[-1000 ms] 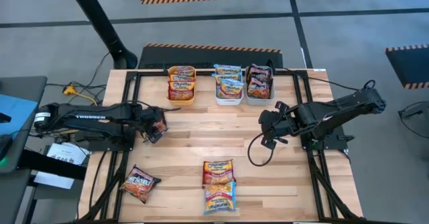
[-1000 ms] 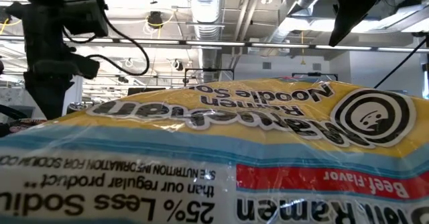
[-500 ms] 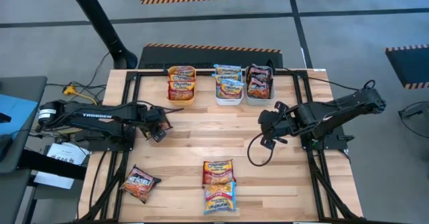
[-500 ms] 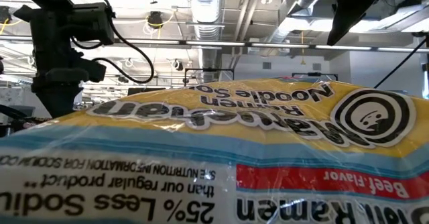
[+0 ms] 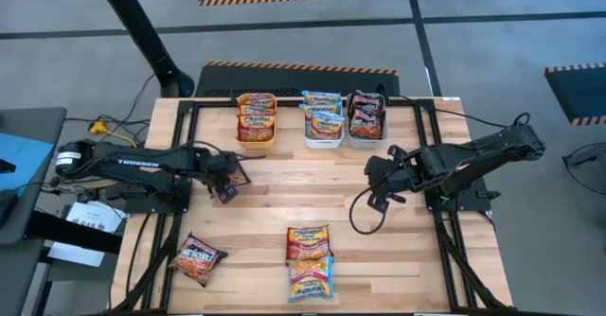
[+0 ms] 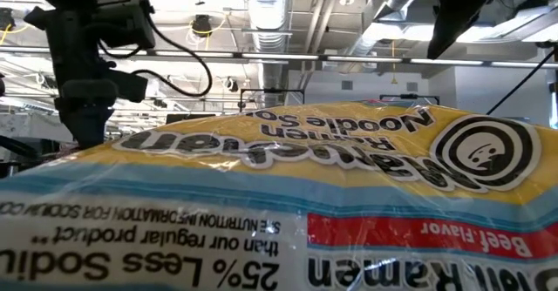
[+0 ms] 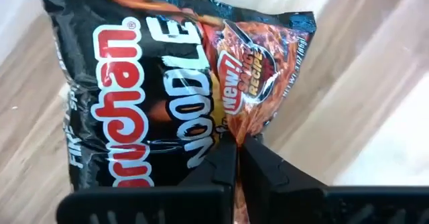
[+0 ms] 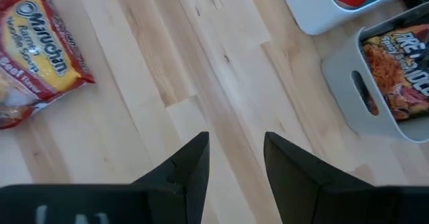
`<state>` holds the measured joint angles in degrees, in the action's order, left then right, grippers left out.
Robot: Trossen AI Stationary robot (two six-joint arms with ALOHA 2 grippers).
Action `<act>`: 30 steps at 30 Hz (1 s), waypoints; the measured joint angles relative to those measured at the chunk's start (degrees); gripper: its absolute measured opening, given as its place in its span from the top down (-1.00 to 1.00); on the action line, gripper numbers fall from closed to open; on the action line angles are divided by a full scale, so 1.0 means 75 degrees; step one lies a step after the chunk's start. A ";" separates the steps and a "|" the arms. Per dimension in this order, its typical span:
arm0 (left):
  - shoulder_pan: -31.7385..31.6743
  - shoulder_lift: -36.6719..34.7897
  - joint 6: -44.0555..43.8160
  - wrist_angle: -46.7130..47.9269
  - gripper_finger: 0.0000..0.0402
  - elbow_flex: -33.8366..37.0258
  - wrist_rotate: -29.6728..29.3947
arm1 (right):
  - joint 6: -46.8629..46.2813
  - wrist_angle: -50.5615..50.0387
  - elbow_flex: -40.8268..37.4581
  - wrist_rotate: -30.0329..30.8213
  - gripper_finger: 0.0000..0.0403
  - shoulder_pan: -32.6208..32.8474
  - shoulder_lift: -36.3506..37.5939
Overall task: Sort Maruchan noodles
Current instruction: Put the black noodle pack into the gray bin
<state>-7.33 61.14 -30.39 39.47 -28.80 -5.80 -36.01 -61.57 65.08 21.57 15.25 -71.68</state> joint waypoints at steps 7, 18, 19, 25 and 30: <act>0.0784 0.0004 0.0180 -0.0514 1.00 -0.0557 0.0399 | -0.0003 0.0525 0.0003 -0.0220 0.18 0.0000 0.0000; 0.1874 -0.0005 0.0257 -0.1976 1.00 -0.0847 0.0401 | -0.0023 0.1105 0.0003 -0.0319 0.18 0.0000 0.0000; 0.1944 -0.0005 0.0257 -0.2083 1.00 -0.0847 0.0402 | -0.0023 0.1210 0.0003 -0.0319 0.18 0.0000 0.0000; 0.2296 -0.0008 0.0520 -0.2670 1.00 -0.0850 0.0395 | -0.0194 0.1866 0.0011 -0.0319 0.18 0.0000 -0.0172; 0.2489 -0.0014 0.0781 -0.3029 1.00 -0.0859 0.0417 | -0.0203 0.1960 0.0002 -0.0473 0.16 -0.0040 -0.0703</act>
<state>11.34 61.04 -24.53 16.75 -35.24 -2.67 -37.53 -46.87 65.09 18.03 14.94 -76.95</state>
